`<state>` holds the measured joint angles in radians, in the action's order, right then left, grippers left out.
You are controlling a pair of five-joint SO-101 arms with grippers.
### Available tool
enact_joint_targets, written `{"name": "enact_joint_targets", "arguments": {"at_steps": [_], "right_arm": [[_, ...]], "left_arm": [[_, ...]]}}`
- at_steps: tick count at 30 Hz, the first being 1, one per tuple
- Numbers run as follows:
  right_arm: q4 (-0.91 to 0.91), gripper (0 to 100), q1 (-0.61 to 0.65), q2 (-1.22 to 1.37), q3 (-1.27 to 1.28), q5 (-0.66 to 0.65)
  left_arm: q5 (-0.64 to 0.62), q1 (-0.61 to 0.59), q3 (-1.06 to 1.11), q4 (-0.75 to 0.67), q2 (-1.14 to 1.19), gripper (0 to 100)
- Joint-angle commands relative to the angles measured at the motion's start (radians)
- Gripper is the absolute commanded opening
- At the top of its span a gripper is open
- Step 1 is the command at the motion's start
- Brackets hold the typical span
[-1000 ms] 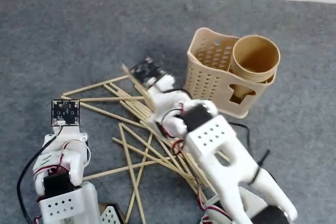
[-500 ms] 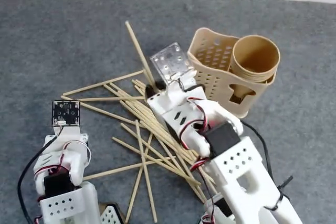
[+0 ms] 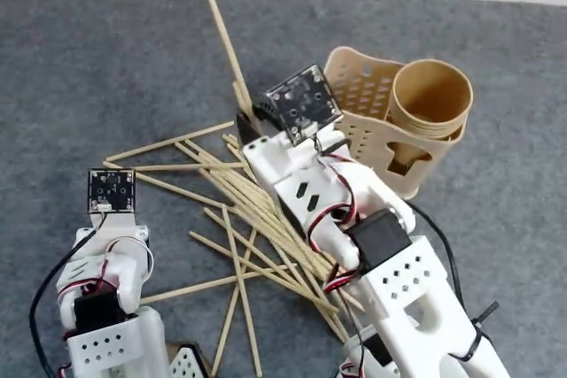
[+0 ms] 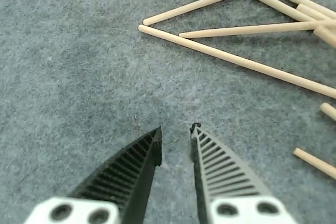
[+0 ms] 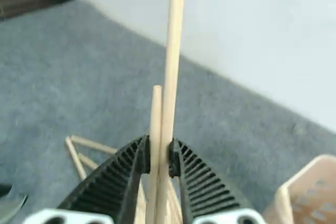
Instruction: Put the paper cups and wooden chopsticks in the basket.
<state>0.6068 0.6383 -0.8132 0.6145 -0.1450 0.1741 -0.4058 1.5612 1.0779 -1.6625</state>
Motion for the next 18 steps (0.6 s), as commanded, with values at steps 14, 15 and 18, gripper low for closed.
{"name": "enact_joint_targets", "arguments": {"at_steps": [14, 15, 18], "right_arm": [[-0.102, 0.5, -0.209, -0.036, -0.288, 0.009], [-0.102, 0.5, -0.223, -0.035, -0.305, 0.009], [-0.104, 0.5, -0.255, -0.027, -0.363, 0.005]], "left_arm": [[-0.003, -0.008, -0.007, -0.002, -0.008, 11], [-0.003, -0.008, -0.007, -0.002, -0.008, 11], [-0.003, -0.008, -0.007, -0.002, -0.008, 11]]}}
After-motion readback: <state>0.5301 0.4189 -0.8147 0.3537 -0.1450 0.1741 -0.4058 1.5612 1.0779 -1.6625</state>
